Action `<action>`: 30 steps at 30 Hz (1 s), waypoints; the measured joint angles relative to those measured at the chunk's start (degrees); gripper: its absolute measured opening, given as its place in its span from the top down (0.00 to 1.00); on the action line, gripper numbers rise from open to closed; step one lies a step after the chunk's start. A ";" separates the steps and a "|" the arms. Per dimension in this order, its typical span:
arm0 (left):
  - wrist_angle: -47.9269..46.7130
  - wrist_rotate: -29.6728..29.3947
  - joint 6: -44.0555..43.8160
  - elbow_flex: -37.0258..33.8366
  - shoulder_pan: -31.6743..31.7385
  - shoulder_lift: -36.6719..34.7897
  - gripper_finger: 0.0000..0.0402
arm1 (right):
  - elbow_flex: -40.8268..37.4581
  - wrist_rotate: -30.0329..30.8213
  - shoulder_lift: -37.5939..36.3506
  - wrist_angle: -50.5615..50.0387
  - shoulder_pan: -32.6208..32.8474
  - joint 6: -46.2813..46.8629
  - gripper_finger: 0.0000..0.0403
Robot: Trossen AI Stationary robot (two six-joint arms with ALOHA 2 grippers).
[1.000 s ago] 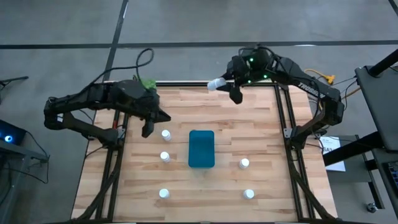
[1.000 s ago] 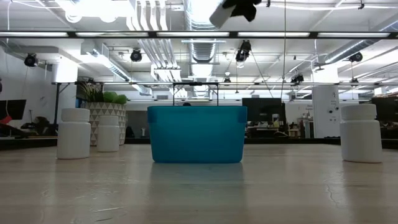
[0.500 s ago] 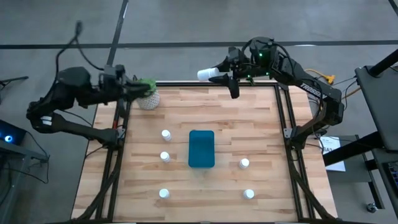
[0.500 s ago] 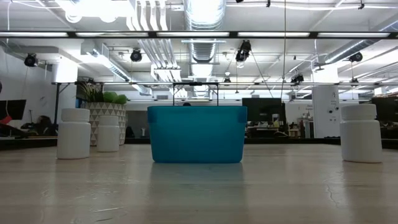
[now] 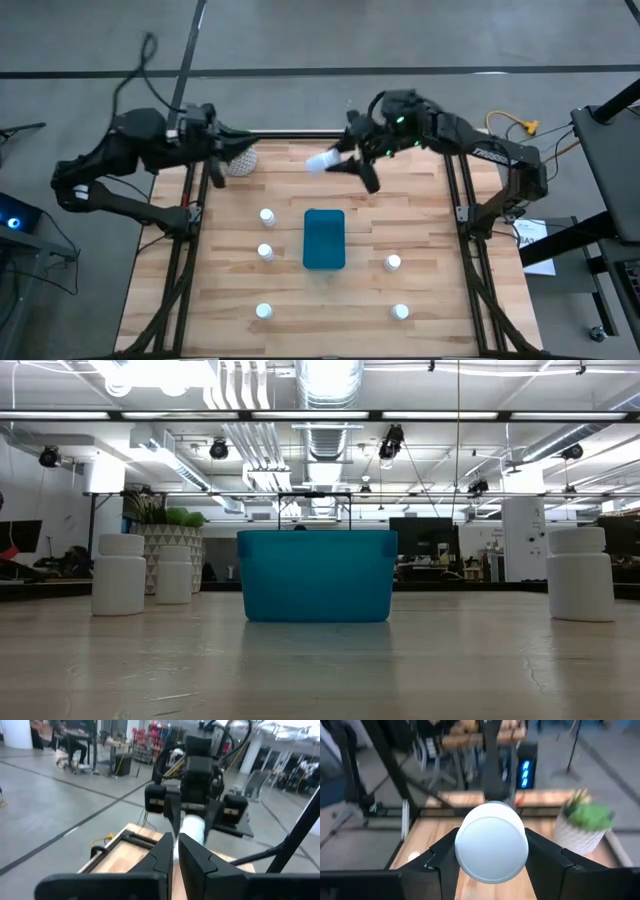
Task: Pick and place pill bottles into a basket
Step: Put the white medicine bottle into the blue bin
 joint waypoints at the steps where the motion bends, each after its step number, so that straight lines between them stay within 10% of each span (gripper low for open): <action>1: -0.04 0.05 0.00 0.01 0.00 0.35 0.97 | -0.05 0.08 0.78 -1.10 0.57 0.00 0.56; 30: -0.33 0.35 0.55 -0.09 0.00 -3.61 0.97 | 0.11 7.70 22.24 -24.66 4.45 -12.26 0.56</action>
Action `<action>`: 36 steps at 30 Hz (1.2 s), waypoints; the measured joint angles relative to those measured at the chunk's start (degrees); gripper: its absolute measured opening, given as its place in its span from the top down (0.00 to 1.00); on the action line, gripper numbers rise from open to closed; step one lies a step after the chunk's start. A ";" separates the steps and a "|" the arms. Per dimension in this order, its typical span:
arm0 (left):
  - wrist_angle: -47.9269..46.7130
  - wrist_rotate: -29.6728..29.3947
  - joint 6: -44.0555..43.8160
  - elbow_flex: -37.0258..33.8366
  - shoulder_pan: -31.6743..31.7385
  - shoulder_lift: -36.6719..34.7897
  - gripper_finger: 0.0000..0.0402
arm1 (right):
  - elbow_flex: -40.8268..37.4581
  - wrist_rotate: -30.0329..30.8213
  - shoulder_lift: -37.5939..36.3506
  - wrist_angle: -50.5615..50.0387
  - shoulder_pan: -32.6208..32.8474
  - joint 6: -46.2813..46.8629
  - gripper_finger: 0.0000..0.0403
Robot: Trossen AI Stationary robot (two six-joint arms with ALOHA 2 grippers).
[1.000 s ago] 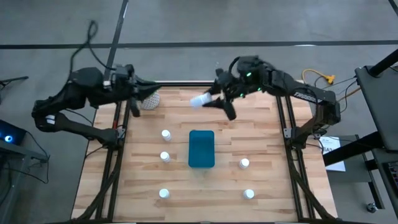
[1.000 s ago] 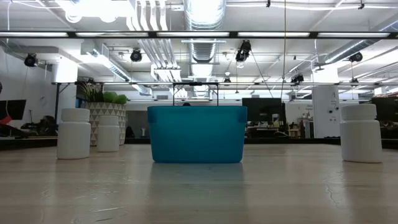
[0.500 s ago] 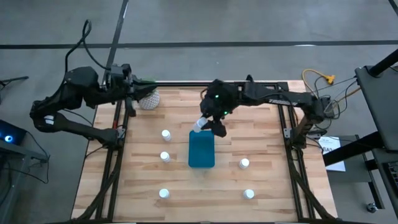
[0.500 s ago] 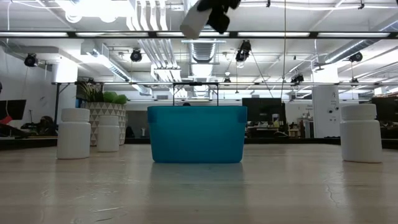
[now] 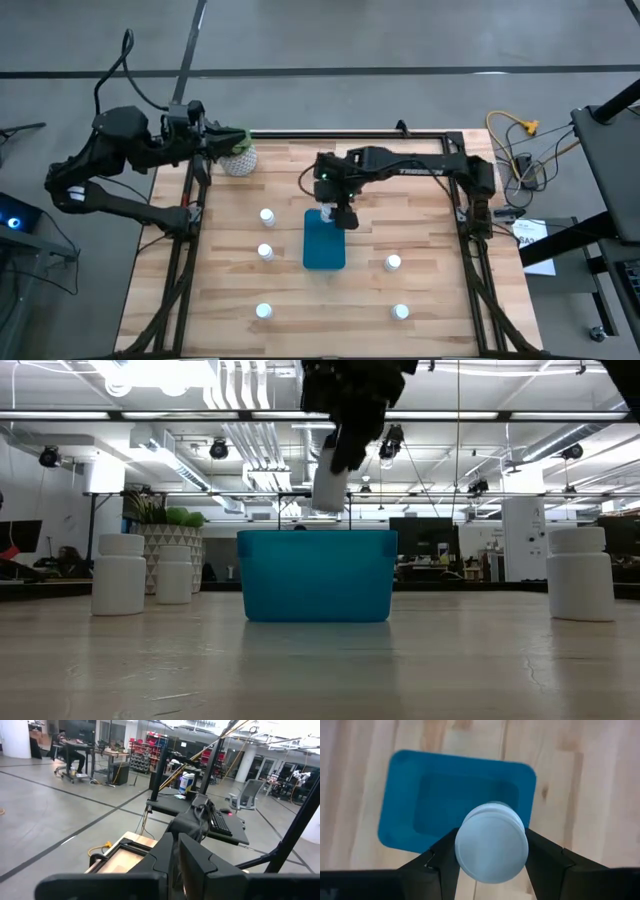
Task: Pick and place pill bottles into a basket
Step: Put the white medicine bottle into the blue bin
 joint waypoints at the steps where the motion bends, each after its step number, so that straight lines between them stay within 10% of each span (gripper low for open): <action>1: -0.06 0.00 0.00 0.00 0.00 0.00 0.97 | 0.00 0.04 0.66 0.02 0.10 -0.02 0.56; 36: -0.06 0.00 -0.33 -0.50 0.00 0.31 0.97 | -7.02 4.17 5.22 5.10 1.94 0.44 0.56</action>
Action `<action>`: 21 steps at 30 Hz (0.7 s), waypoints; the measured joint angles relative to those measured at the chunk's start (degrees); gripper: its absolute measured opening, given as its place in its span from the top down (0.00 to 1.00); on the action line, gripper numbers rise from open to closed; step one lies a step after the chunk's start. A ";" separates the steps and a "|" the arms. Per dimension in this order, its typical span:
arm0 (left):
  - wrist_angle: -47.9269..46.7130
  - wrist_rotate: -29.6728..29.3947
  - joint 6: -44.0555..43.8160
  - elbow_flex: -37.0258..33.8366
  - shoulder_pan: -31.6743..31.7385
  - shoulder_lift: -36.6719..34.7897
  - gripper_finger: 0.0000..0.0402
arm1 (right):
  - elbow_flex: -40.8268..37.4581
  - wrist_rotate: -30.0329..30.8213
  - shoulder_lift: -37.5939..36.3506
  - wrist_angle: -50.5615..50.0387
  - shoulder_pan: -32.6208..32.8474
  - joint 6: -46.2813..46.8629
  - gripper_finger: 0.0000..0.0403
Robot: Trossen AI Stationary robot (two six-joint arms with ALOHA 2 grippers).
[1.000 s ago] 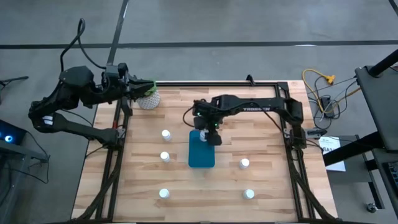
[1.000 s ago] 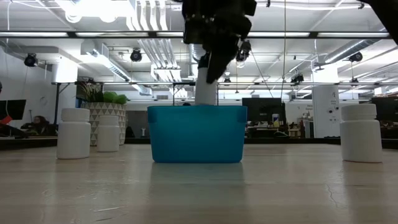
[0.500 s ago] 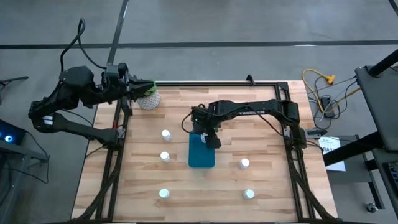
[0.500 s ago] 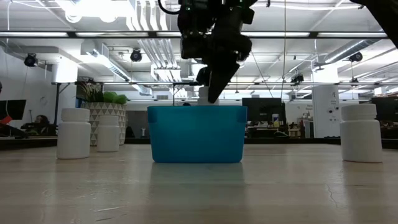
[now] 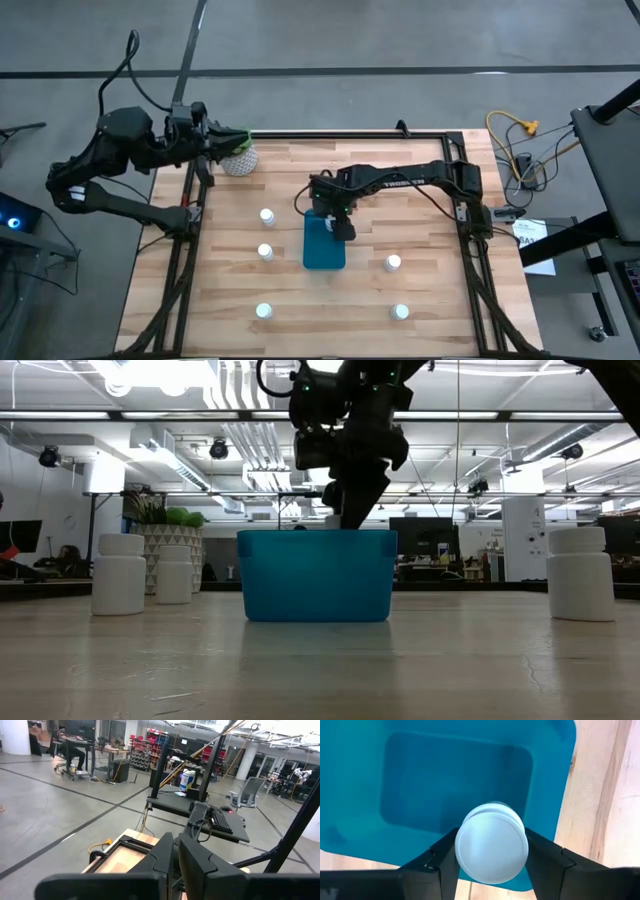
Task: Pick and place pill bottles into a basket
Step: Put the white medicine bottle into the blue bin
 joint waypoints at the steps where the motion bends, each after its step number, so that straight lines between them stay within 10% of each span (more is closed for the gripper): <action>1: 0.01 0.00 0.00 -0.09 0.00 -0.03 0.97 | -0.29 0.00 -0.01 0.10 0.00 -0.01 0.56; 21: -0.06 0.02 0.02 -0.26 -0.01 0.07 0.97 | -2.86 1.53 -0.08 3.29 -0.04 0.95 0.56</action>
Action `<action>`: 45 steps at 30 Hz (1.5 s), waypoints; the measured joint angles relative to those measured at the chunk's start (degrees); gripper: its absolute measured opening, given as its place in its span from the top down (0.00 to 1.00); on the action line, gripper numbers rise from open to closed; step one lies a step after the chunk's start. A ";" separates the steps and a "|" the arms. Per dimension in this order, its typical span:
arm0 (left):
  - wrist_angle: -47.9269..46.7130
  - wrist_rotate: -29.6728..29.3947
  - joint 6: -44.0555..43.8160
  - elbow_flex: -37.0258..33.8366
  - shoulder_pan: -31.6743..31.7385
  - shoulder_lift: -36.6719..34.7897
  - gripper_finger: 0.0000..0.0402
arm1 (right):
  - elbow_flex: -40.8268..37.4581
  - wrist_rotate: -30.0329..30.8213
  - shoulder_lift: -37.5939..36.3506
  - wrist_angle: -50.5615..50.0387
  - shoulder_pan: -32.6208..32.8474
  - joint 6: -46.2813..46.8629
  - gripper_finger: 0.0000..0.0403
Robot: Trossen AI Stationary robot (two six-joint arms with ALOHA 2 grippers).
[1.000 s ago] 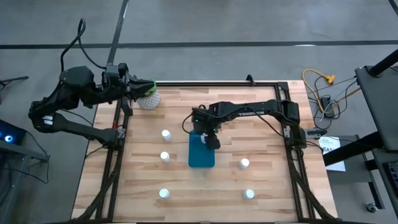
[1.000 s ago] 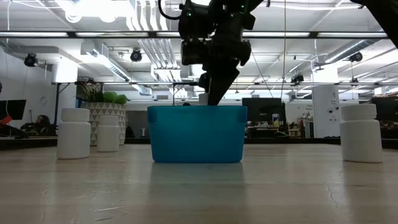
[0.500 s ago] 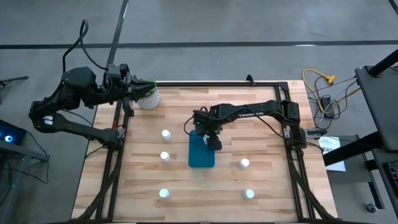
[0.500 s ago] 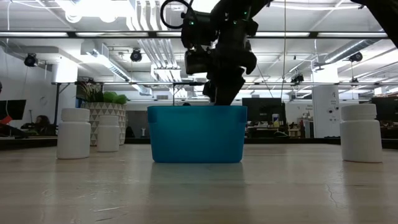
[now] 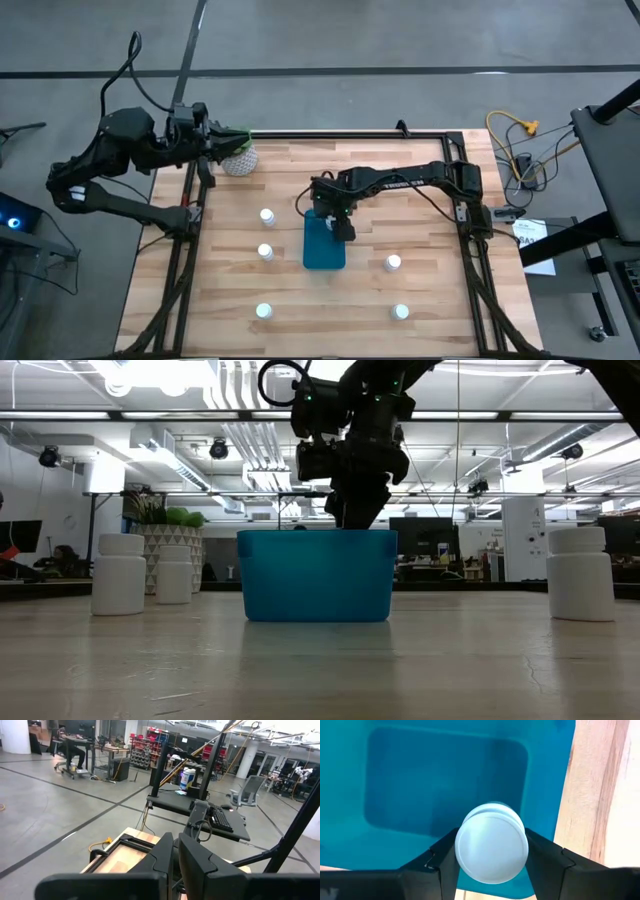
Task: Pick and place pill bottles into a basket
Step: Put the white medicine bottle into the blue bin
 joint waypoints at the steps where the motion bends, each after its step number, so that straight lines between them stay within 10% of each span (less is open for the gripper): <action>1: -0.01 0.00 0.00 0.00 0.01 -0.02 0.97 | 0.00 0.00 0.00 -0.01 0.00 -0.09 0.56; 45: -0.07 0.17 0.02 -0.02 0.01 -0.11 0.97 | 5.44 -0.83 -1.20 -5.80 0.00 0.61 0.40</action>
